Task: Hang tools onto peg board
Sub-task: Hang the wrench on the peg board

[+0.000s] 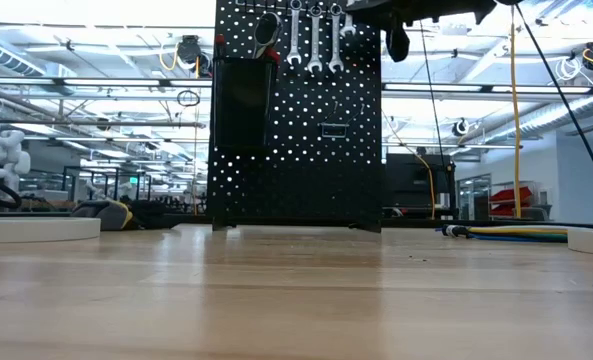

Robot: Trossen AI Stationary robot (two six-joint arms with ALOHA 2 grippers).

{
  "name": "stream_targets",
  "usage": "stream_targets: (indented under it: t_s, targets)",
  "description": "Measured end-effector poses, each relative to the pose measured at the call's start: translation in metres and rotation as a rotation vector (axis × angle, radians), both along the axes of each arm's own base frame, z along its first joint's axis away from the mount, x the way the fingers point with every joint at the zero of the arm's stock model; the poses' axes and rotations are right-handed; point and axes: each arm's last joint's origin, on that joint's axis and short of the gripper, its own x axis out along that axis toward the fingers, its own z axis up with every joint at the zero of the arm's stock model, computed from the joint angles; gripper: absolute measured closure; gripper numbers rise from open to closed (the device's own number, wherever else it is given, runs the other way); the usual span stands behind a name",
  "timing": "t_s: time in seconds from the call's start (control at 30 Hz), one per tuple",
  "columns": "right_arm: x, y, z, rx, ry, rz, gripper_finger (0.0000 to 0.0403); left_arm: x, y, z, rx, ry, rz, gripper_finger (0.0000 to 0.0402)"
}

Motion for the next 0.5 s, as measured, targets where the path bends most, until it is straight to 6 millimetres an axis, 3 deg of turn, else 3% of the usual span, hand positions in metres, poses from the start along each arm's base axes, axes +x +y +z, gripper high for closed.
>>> stream_targets:
  t_s: [0.5]
  targets:
    - [-0.0074,0.0011,0.0006,-0.028,0.039,-0.011,0.0399,-0.0013,-0.0011,-0.0031,0.018,0.029,0.021,0.0267]
